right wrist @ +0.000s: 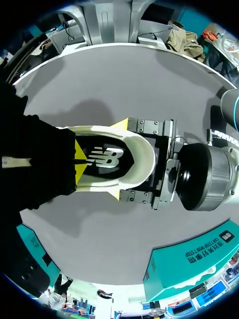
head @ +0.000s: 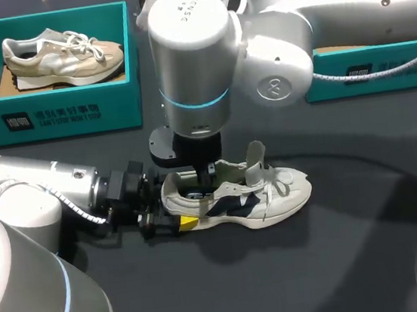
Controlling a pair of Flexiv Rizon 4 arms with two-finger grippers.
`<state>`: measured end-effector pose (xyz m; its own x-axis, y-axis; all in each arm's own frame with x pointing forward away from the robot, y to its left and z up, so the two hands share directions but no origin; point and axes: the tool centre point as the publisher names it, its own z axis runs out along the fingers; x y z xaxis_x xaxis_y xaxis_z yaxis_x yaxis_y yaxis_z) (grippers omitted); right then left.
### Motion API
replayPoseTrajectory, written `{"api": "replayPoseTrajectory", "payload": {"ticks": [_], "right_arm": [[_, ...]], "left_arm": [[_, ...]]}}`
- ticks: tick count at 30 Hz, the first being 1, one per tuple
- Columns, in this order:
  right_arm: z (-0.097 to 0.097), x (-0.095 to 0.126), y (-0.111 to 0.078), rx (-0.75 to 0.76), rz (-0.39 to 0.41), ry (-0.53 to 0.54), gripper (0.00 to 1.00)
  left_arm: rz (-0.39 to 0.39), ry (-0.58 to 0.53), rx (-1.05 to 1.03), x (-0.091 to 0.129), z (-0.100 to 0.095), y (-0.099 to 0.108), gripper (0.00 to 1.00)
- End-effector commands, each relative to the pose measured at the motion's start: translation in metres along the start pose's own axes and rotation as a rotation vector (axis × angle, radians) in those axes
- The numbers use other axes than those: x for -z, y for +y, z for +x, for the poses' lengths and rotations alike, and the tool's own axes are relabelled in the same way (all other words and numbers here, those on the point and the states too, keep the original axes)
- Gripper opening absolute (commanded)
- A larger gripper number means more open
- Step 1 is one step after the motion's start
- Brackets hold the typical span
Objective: Take the shoe out of the shoebox, open the shoe tongue, remove and reinsert the insole, then place the shoe into the shoebox
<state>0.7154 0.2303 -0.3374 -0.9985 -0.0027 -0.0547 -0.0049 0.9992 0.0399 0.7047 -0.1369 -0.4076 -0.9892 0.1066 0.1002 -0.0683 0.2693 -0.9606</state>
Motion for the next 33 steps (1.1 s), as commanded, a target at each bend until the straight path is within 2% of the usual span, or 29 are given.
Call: {"api": "replayPoseTrajectory", "payload": {"ticks": [1, 9, 17, 25, 29, 33], "right_arm": [[0.001, -0.016, 0.001, -0.005, 0.003, -0.011, 0.00], [0.000, -0.030, -0.016, -0.036, 0.005, -0.044, 0.00], [0.000, -0.031, -0.035, -0.080, 0.019, -0.057, 0.00], [-0.003, -0.038, -0.041, -0.097, 0.019, -0.042, 0.31], [-0.003, -0.044, -0.044, -0.102, 0.020, -0.026, 0.33], [-0.004, -0.052, -0.045, -0.106, 0.022, -0.009, 0.39]], "left_arm": [[-0.002, 0.000, 0.000, -0.001, 0.001, 0.001, 0.00], [-0.002, 0.000, 0.000, -0.001, 0.001, 0.001, 0.00], [-0.002, 0.000, 0.000, -0.001, 0.001, 0.001, 0.00], [-0.002, 0.000, 0.000, -0.001, 0.001, 0.001, 0.00], [-0.002, 0.000, 0.000, -0.001, 0.001, 0.001, 0.00], [-0.002, 0.000, 0.000, -0.001, 0.001, 0.001, 0.00]]}}
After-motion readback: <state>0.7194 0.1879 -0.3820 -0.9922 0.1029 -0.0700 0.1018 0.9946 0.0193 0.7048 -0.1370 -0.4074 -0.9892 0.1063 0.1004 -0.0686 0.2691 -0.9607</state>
